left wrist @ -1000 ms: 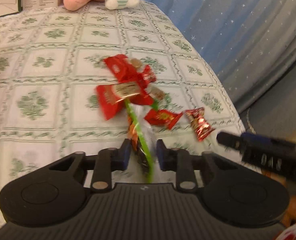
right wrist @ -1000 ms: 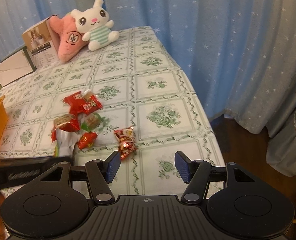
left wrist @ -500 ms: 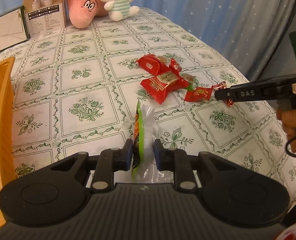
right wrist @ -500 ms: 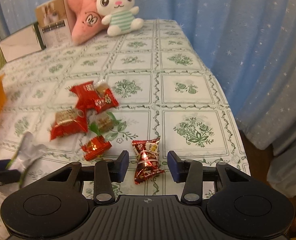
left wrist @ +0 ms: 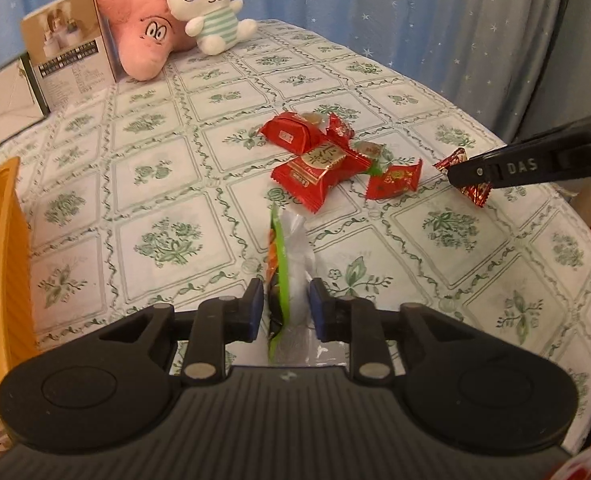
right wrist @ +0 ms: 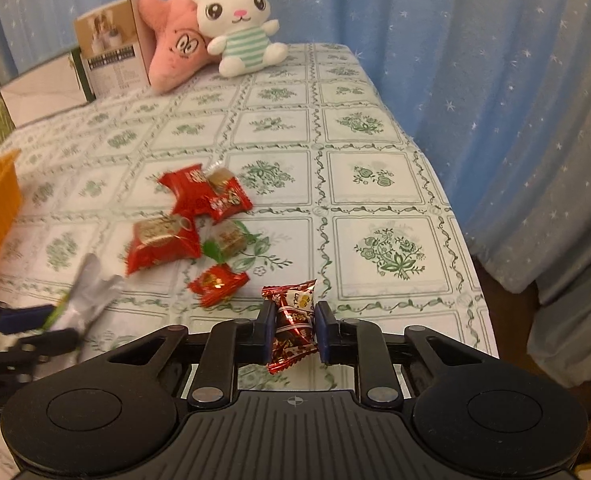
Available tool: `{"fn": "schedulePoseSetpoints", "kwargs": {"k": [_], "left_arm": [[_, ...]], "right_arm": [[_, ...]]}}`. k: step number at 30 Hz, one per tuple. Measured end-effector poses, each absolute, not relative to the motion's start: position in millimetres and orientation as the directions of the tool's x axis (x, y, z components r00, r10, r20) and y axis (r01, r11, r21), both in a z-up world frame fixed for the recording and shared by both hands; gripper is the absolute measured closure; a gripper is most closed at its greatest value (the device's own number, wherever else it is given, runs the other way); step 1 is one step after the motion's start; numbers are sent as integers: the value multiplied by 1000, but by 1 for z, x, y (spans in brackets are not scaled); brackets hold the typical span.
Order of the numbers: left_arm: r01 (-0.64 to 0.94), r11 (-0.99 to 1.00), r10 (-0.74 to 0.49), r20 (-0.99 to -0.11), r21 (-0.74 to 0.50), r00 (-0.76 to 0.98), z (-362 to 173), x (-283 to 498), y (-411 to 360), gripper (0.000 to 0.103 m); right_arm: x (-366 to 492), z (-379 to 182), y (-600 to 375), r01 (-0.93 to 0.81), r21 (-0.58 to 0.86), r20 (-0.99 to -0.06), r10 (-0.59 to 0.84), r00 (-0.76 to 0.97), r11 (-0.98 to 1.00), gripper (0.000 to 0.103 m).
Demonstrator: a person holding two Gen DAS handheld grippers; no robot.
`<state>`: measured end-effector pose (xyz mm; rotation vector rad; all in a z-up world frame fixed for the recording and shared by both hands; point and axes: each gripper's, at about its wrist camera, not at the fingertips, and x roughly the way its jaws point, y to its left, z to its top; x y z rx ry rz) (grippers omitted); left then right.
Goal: Organize snacks
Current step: 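Carry both snacks to the orange tray and open the left tool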
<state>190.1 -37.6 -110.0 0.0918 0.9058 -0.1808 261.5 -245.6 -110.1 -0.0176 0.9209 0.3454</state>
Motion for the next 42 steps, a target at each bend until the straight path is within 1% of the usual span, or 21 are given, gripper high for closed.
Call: {"fn": "schedulePoseSetpoints", "kwargs": {"k": [4, 6, 12, 21, 30, 42], "left_arm": [[155, 984, -159, -792, -83, 589, -107, 187, -26, 83], [136, 985, -167, -788, -106, 593, -104, 182, -21, 83], [94, 984, -177, -770, -151, 613, -88, 162, -9, 83], [56, 982, -173, -746, -180, 643, -64, 134, 13, 83], [-16, 980, -130, -702, -197, 700, -25, 102, 48, 83], [-153, 975, 7, -664, -163, 748, 17, 59, 124, 83]], "right_arm": [[249, -96, -244, -295, 154, -767, 302, 566, 943, 82], [244, -89, -242, -296, 165, -759, 312, 572, 941, 82], [226, -70, -231, -301, 205, -736, 349, 579, 931, 82], [194, -57, -208, -320, 239, -729, 387, 564, 917, 82], [163, -30, -173, -373, 266, -693, 445, 568, 889, 82], [141, -1, -100, -484, 306, -642, 553, 531, 820, 82]]}}
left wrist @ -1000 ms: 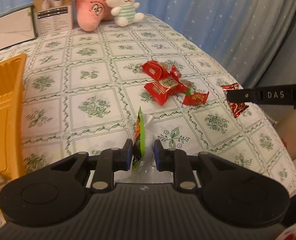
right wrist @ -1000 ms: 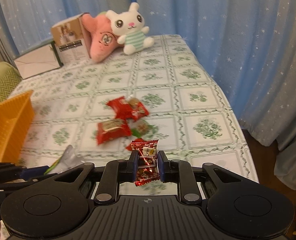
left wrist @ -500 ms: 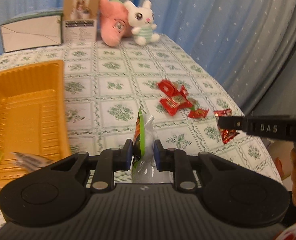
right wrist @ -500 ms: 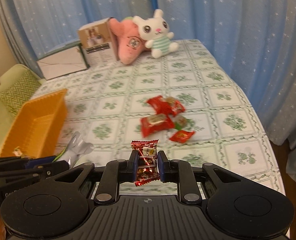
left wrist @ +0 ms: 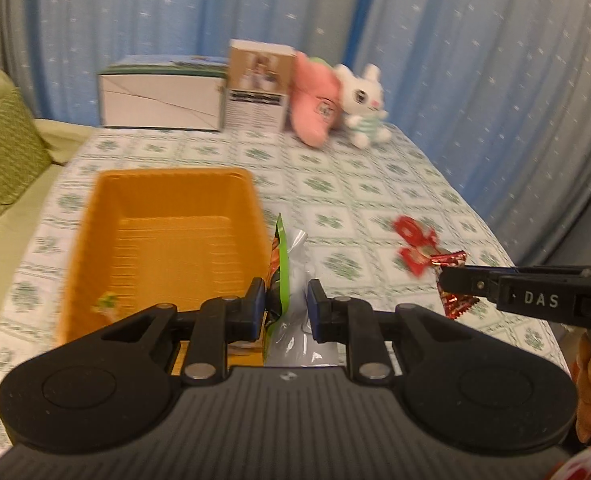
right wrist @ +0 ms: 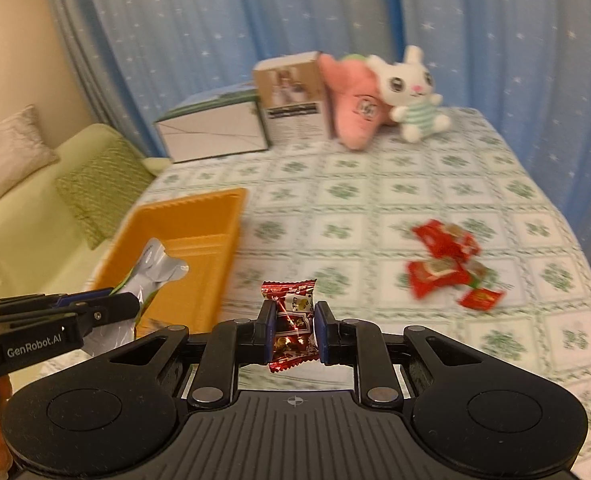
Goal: Organize snacks
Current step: 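Carry both snacks to the orange tray and open the left tool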
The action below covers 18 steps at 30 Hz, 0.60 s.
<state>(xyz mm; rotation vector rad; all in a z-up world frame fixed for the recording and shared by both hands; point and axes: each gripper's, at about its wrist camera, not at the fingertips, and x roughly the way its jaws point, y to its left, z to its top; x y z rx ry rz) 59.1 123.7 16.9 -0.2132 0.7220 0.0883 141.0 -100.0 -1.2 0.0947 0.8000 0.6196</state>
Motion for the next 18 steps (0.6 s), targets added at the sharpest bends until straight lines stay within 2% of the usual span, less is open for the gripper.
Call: {"fn": "schedulePoseSetpoints", "kwargs": {"k": [8, 18], "left_arm": [[-235, 959, 78, -655, -155, 752, 25, 45, 174, 83], [-267, 951, 95, -678, -153, 729, 16, 47, 208, 83]], "right_arm": [[139, 8, -53, -540, 320, -631, 600, 491, 779, 82], [143, 2, -6, -583, 312, -644, 618, 450, 750, 82]]}}
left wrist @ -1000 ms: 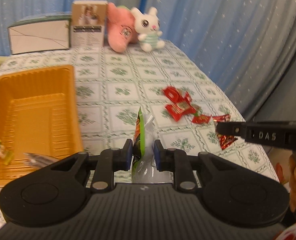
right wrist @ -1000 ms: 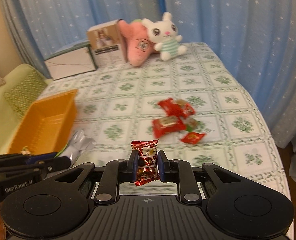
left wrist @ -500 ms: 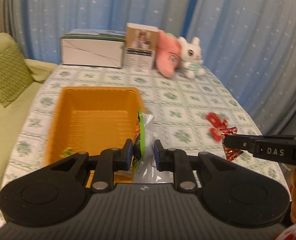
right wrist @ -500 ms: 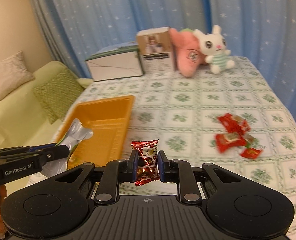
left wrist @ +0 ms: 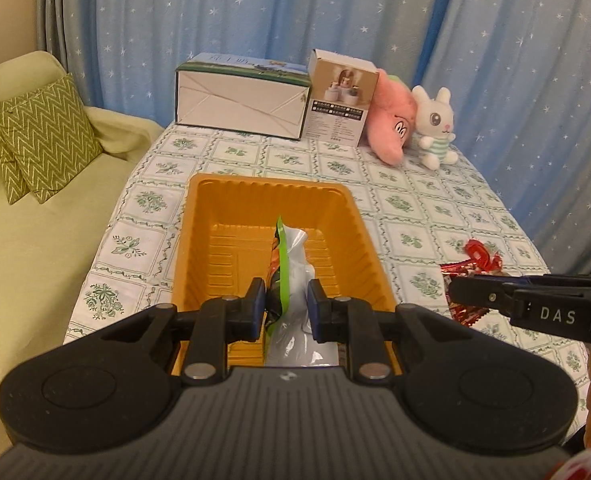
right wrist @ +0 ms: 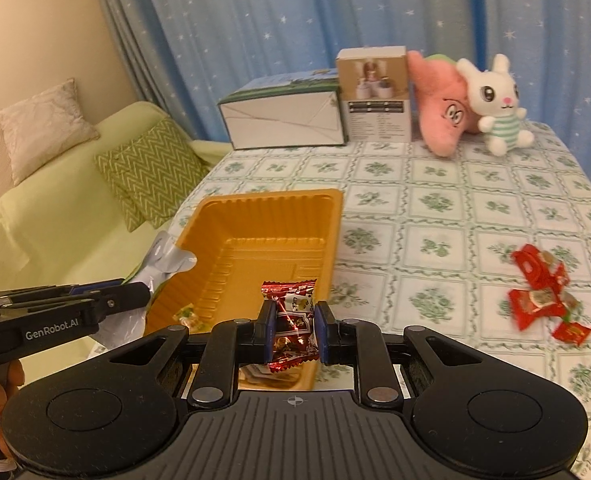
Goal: Organize snacks
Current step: 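Carry both snacks to the orange tray and open the left tool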
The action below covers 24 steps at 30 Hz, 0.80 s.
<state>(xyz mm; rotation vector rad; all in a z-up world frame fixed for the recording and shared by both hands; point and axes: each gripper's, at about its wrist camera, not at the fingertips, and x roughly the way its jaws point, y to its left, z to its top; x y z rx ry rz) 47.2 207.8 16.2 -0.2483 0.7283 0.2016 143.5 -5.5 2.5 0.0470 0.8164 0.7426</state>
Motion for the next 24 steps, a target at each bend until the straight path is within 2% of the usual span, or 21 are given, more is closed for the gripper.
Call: {"fn": "schedulePoseSetpoints", "kwargs": {"k": [24], "left_arm": [[-247, 956, 59, -723, -158, 688, -12, 81, 229, 83]], "right_arm": [[161, -25, 33, -588, 314, -688, 605, 400, 745, 82]]}}
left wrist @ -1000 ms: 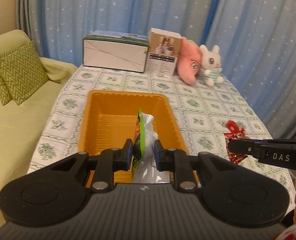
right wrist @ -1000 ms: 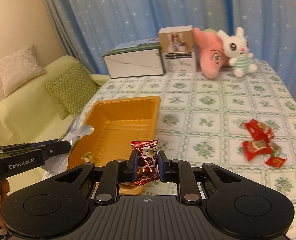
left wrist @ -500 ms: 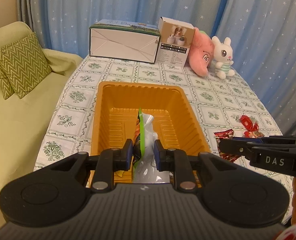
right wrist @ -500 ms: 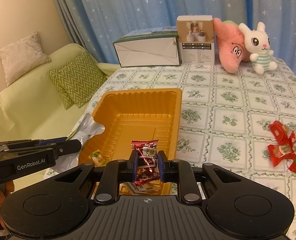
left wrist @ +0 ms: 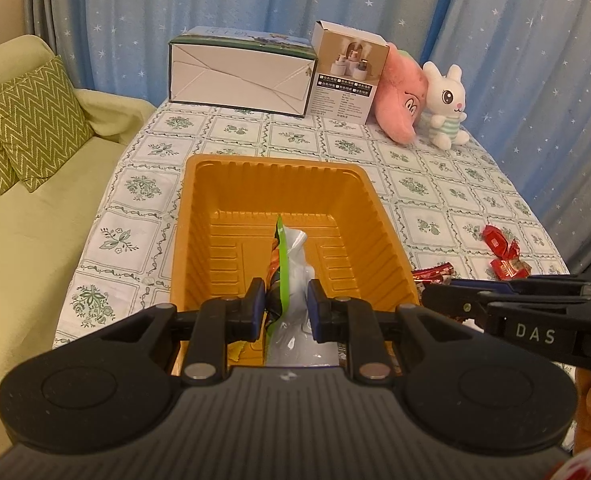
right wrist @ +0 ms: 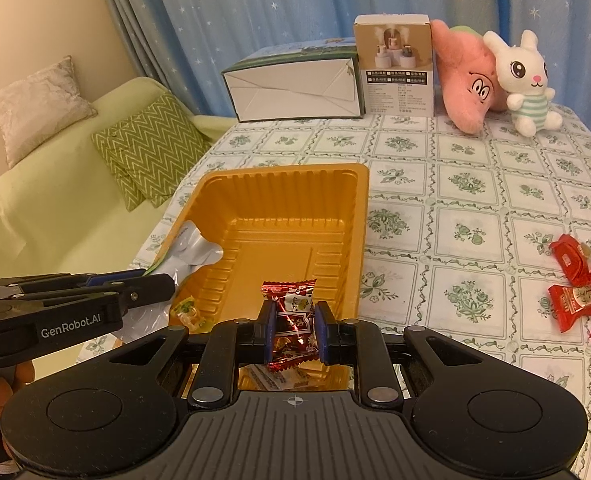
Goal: Organize snacks
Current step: 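Carry both snacks to the orange tray and open the left tool, then open the right tool to drop the red candy into the tray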
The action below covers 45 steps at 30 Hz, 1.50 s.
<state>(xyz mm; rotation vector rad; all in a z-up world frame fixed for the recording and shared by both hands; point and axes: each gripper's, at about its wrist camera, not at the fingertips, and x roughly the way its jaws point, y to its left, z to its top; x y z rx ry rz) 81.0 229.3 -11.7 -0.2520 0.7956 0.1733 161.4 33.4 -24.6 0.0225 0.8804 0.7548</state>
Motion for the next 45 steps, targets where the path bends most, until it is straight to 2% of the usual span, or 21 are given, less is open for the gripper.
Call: {"fn": "schedulePoseSetpoints", "kwargs": {"k": [2, 4, 5, 11, 15, 23, 26, 29, 30, 33, 37, 41, 45], "left_arm": [[-256, 953, 61, -728, -160, 682, -13, 83, 231, 83], [-273, 948, 71, -727, -163, 683, -13, 82, 234, 79], [-278, 947, 77, -724, -162, 686, -12, 81, 235, 73], [-286, 947, 94, -720, -149, 687, -8, 74, 241, 70], [-289, 946, 99, -715, -149, 692, -6, 70, 243, 60], [-298, 943, 108, -710, -148, 696, -3, 64, 248, 54], [-298, 943, 110, -705, -149, 700, -1, 62, 249, 47], [-300, 941, 107, -704, -156, 703, -1, 59, 249, 46], [-300, 941, 106, -704, -158, 703, 0, 58, 249, 46], [-301, 940, 106, -702, -161, 704, 1, 56, 247, 46], [-296, 941, 103, -694, -164, 713, 7, 50, 240, 43], [-283, 946, 100, -687, -159, 720, 13, 46, 228, 34], [-274, 948, 96, -679, -160, 728, 19, 37, 213, 34]], "right_arm": [[162, -25, 34, -588, 316, -689, 606, 397, 744, 82], [163, -26, 35, -588, 318, -689, 607, 396, 744, 82], [163, -26, 35, -588, 317, -689, 607, 396, 744, 82], [164, -27, 36, -585, 322, -691, 607, 392, 744, 82], [164, -28, 37, -588, 329, -690, 613, 385, 739, 82], [164, -26, 44, -592, 343, -684, 626, 375, 730, 82], [167, -27, 45, -588, 382, -673, 651, 352, 713, 82], [172, -26, 42, -559, 412, -666, 657, 354, 719, 80], [172, -25, 40, -552, 416, -663, 657, 360, 722, 77], [173, -20, 29, -526, 426, -652, 653, 386, 736, 51], [167, -13, 8, -494, 430, -646, 640, 415, 755, 50], [154, -8, -16, -456, 423, -652, 613, 446, 783, 50], [141, -2, -40, -425, 415, -656, 588, 472, 804, 49]]}}
